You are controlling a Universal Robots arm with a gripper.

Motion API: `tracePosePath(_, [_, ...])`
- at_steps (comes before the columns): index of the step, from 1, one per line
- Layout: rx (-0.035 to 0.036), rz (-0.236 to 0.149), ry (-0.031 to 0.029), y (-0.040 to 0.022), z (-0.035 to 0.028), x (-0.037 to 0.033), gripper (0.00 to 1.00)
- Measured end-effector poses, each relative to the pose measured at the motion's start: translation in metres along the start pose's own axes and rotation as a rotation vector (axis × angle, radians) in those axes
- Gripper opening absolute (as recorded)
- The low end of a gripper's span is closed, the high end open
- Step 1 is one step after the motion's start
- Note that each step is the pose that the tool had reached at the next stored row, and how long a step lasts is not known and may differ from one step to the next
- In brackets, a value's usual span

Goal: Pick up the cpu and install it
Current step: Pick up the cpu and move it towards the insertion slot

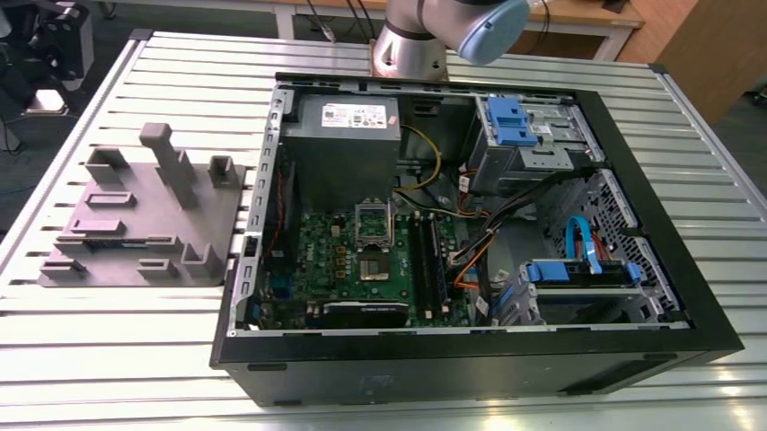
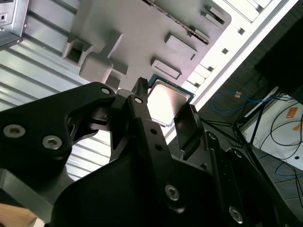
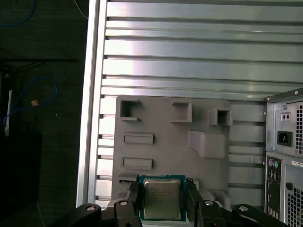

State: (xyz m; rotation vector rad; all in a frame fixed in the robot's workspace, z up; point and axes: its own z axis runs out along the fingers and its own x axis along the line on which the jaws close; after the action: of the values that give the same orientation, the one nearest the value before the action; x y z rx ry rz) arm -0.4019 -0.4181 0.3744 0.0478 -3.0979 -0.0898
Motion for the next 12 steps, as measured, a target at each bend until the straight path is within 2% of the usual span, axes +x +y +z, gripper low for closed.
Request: tracePosePath(12, [0.0000, 0.000, -0.0001, -0.0002, -0.0003, -0.0068, 0.47])
